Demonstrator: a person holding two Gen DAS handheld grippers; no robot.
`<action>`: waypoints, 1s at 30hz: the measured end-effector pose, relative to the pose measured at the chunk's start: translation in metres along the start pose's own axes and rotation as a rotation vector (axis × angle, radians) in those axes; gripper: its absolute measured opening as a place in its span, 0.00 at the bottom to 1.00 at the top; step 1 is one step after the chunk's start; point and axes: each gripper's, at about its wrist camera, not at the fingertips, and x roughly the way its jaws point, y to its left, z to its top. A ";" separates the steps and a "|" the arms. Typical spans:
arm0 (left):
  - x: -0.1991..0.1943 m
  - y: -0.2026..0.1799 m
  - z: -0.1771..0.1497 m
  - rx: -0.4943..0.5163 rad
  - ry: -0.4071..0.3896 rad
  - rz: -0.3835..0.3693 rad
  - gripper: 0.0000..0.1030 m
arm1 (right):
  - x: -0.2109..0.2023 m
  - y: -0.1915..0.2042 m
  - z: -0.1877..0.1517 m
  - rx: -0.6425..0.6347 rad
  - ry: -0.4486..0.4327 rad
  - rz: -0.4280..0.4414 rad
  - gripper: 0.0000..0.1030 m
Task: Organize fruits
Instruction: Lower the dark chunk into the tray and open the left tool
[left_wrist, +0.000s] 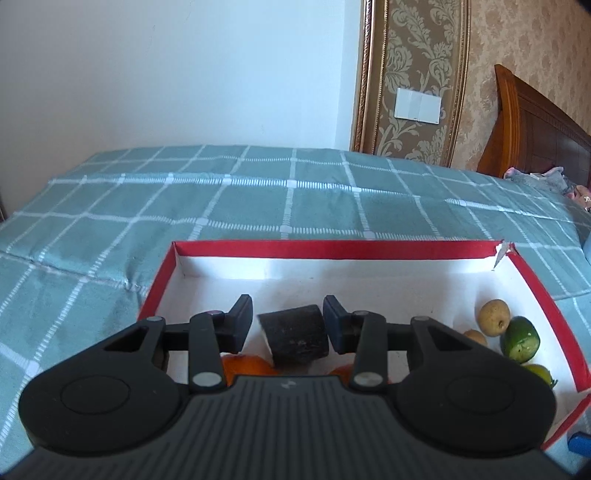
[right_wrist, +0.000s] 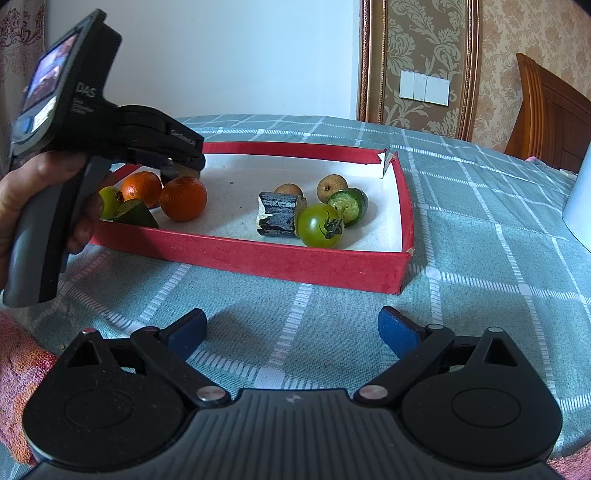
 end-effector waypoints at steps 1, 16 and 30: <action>0.001 -0.001 -0.001 0.003 0.002 0.003 0.38 | 0.000 0.000 0.000 0.000 0.000 0.000 0.97; -0.010 0.001 -0.004 -0.004 -0.014 0.023 0.56 | 0.000 0.001 0.000 0.000 0.000 -0.001 0.97; -0.062 0.006 -0.025 0.001 -0.075 0.010 0.82 | 0.000 0.001 0.000 0.000 0.001 -0.001 0.98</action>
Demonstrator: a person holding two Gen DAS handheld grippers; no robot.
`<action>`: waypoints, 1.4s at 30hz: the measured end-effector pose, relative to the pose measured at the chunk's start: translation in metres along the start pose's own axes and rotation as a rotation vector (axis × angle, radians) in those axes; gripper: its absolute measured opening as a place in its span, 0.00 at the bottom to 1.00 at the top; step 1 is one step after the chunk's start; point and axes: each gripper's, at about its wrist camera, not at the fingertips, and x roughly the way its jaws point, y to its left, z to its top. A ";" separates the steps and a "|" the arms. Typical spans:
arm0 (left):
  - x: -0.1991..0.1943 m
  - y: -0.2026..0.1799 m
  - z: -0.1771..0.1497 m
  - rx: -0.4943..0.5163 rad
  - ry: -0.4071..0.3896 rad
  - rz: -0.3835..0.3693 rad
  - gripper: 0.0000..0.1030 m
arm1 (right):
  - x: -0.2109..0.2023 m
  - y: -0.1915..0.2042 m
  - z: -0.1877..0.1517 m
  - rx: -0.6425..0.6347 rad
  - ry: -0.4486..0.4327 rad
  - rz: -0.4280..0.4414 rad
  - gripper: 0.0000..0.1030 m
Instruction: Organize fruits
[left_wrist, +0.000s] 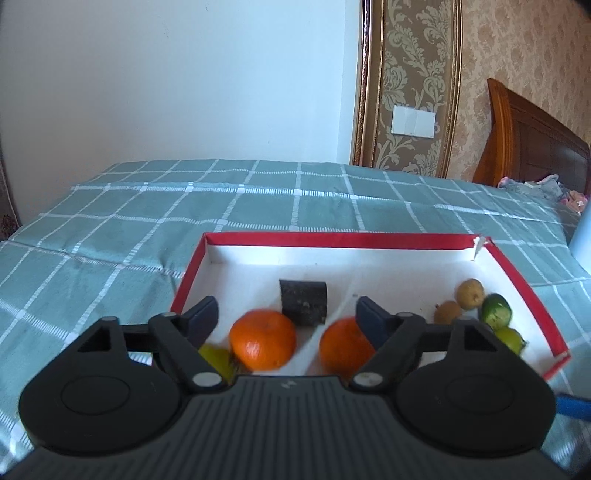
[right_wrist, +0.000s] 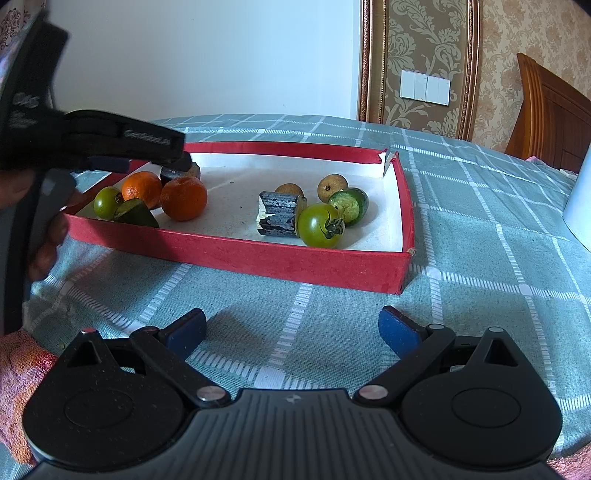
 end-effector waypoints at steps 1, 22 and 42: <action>-0.007 0.001 -0.003 -0.002 -0.013 0.002 0.85 | 0.000 0.000 0.000 0.000 0.000 0.000 0.98; -0.119 0.010 -0.061 0.008 -0.048 0.056 1.00 | -0.010 0.006 -0.006 0.057 -0.008 -0.059 0.98; -0.167 0.010 -0.065 0.047 -0.108 0.041 1.00 | -0.062 0.054 -0.003 0.055 -0.127 -0.094 0.98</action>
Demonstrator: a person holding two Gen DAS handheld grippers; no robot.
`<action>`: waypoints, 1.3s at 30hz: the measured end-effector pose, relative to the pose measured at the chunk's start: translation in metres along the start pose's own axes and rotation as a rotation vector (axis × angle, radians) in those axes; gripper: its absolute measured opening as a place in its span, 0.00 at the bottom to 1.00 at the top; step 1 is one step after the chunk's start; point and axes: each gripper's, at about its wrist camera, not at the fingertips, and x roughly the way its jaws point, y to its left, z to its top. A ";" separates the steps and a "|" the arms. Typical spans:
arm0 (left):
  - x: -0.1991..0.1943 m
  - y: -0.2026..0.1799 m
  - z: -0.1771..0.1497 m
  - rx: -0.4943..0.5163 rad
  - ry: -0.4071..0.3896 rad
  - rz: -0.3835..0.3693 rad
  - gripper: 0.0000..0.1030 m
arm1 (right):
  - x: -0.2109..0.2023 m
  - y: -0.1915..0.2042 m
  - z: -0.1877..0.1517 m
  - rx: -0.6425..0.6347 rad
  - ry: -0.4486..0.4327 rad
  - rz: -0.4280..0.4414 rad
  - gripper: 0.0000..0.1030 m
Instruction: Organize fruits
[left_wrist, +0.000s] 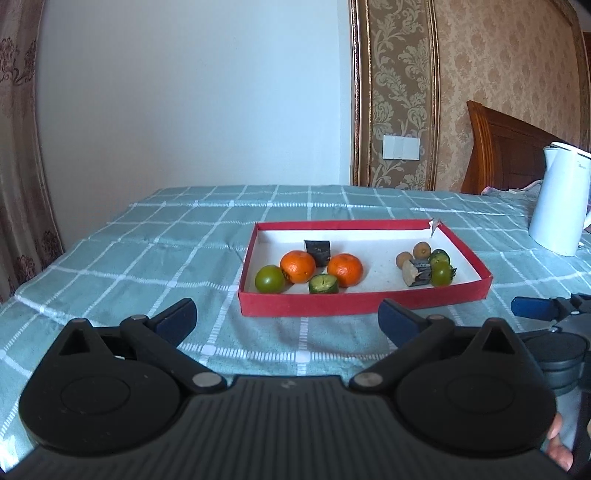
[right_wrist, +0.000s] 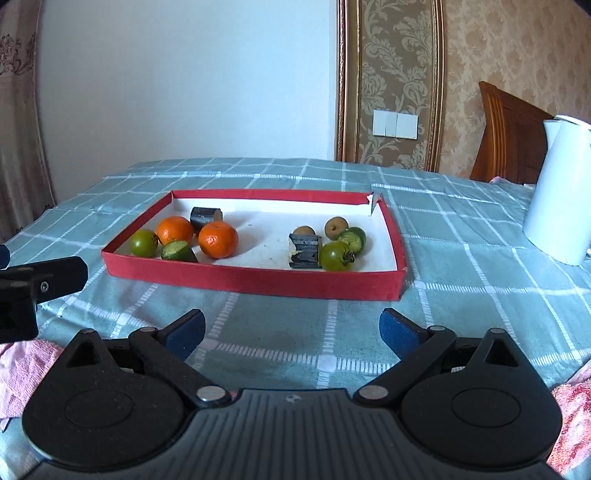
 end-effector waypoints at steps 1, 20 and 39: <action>-0.001 -0.001 0.001 0.006 -0.002 0.000 1.00 | 0.000 0.000 0.000 0.004 0.000 -0.001 0.98; 0.001 -0.002 0.000 0.000 -0.007 0.002 1.00 | 0.004 -0.005 0.000 0.045 0.012 -0.004 0.98; 0.006 -0.003 -0.003 0.014 -0.024 0.039 1.00 | 0.009 -0.003 -0.001 0.041 0.027 -0.015 0.98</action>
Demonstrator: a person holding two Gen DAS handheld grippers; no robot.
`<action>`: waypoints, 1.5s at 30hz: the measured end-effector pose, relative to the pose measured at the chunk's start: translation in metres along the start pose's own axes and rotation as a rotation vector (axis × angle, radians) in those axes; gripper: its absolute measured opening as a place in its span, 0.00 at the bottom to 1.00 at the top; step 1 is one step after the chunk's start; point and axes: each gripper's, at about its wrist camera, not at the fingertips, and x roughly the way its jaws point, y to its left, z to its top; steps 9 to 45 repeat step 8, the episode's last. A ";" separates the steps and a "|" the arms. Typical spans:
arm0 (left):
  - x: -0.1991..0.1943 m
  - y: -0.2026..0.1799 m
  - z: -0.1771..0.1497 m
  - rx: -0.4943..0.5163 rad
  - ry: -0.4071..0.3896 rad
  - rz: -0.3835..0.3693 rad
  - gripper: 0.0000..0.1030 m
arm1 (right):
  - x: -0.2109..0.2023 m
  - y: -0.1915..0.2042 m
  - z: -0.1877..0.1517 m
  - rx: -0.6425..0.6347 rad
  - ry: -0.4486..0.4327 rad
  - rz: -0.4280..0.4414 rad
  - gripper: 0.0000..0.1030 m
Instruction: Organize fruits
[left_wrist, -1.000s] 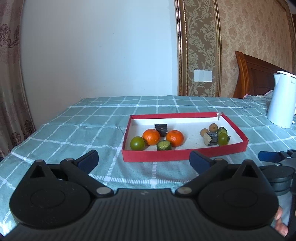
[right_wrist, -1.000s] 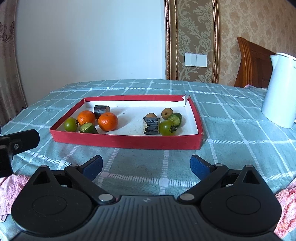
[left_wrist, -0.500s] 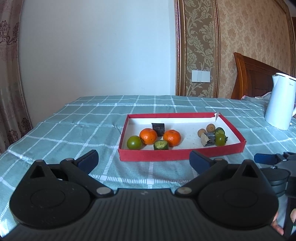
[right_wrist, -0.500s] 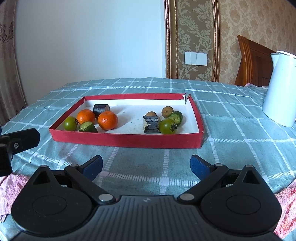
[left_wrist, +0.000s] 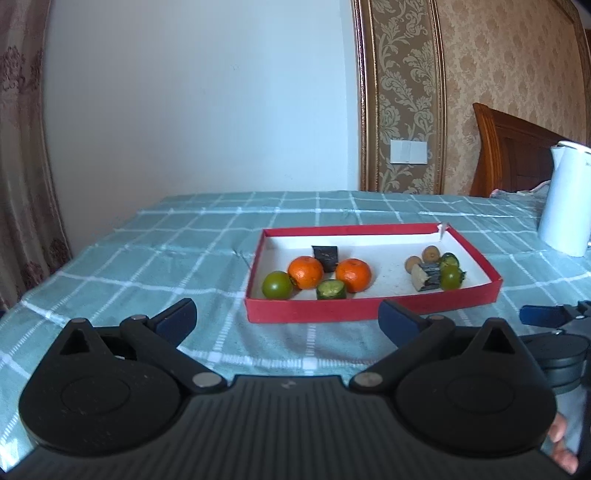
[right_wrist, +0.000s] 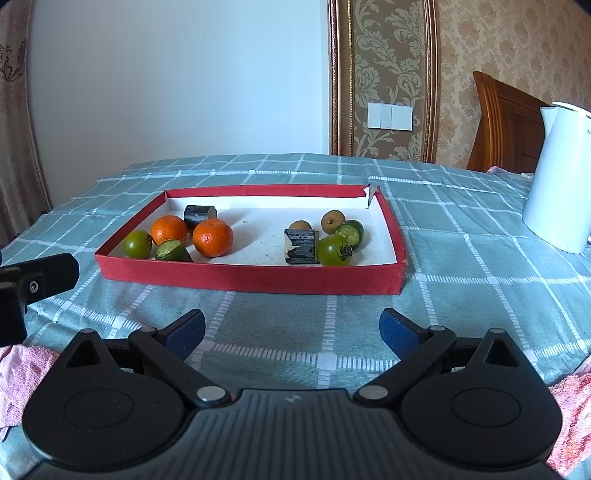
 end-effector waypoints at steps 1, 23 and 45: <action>0.000 0.000 0.000 0.004 0.002 -0.001 1.00 | 0.001 0.000 0.000 0.001 0.004 0.002 0.98; 0.005 -0.002 -0.001 0.018 0.009 0.010 1.00 | 0.002 0.001 -0.002 0.003 0.007 0.000 0.98; 0.005 -0.002 -0.001 0.018 0.009 0.010 1.00 | 0.002 0.001 -0.002 0.003 0.007 0.000 0.98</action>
